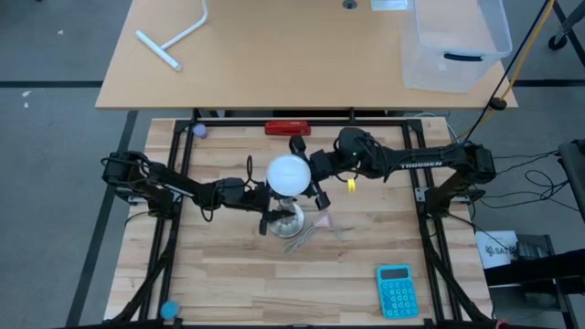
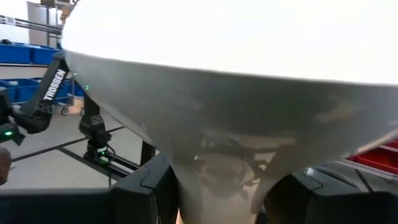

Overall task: Screw lightbulb
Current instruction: Remove the white lightbulb from the silver lamp

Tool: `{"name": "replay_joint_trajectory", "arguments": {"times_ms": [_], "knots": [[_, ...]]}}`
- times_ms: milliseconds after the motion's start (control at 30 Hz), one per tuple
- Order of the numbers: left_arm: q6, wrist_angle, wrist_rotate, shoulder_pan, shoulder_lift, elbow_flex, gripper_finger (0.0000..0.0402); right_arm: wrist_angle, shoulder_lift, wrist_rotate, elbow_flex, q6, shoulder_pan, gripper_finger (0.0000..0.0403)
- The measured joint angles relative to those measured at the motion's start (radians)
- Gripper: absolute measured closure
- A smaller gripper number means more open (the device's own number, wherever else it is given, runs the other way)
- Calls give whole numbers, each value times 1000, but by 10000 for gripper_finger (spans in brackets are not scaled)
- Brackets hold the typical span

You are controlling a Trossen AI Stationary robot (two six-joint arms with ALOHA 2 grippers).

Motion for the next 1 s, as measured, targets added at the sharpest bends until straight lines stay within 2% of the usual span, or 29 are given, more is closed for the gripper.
{"name": "replay_joint_trajectory", "arguments": {"times_ms": [400, 533, 800, 933, 1000], "knots": [[-10, 12, 1, -11, 0, -1, 211, 16, 0, -51, 0, 29, 5, 222], [-9, 12, -4, -14, 0, -1, 211, 21, 0, -54, 0, 34, 8, 192], [-12, 8, -7, -14, -1, -4, 211, 12, -3, -58, 0, 27, 9, 101], [-13, 7, -9, -15, -1, -4, 211, -27, -17, -49, 0, -10, -3, 81], [-14, 3, -11, -15, -1, -4, 211, -46, -24, -11, 0, -29, -11, 79]]}}
